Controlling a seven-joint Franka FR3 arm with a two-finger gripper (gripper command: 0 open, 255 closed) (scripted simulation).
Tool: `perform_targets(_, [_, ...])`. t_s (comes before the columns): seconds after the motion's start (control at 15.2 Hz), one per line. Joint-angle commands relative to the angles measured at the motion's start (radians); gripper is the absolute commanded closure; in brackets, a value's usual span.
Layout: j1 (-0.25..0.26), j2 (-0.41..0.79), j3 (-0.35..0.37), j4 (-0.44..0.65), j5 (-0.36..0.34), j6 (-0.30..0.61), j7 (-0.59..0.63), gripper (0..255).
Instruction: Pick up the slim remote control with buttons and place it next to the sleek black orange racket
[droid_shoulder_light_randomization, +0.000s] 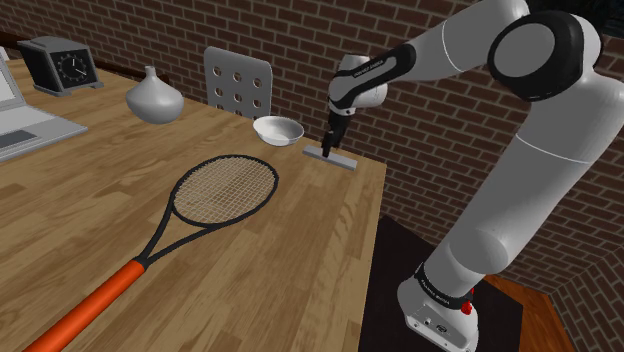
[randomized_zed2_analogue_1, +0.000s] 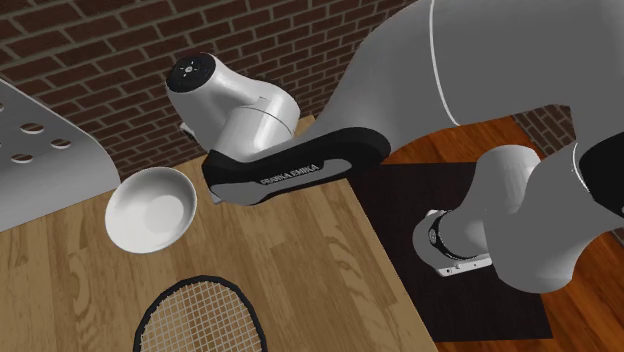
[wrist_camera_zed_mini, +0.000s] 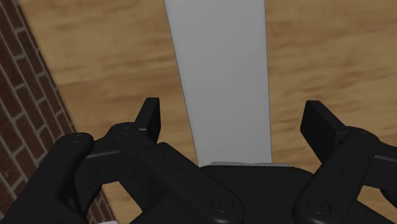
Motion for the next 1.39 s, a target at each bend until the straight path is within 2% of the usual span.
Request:
perform_targets(0.0, [0.000, 0.020, 0.001, -0.005, 0.006, 0.025, -0.004, 0])
perform_targets(0.2, [-0.001, 0.042, 0.002, -0.018, 0.013, 0.059, -0.009, 0])
perform_targets(0.66, [-0.001, 0.042, 0.002, -0.017, 0.013, 0.058, -0.009, 0])
perform_targets(0.73, [-0.001, 0.042, 0.002, -0.017, 0.013, 0.058, -0.009, 255])
perform_targets(1.32, [-0.001, 0.042, 0.002, -0.017, 0.013, 0.058, -0.009, 255])
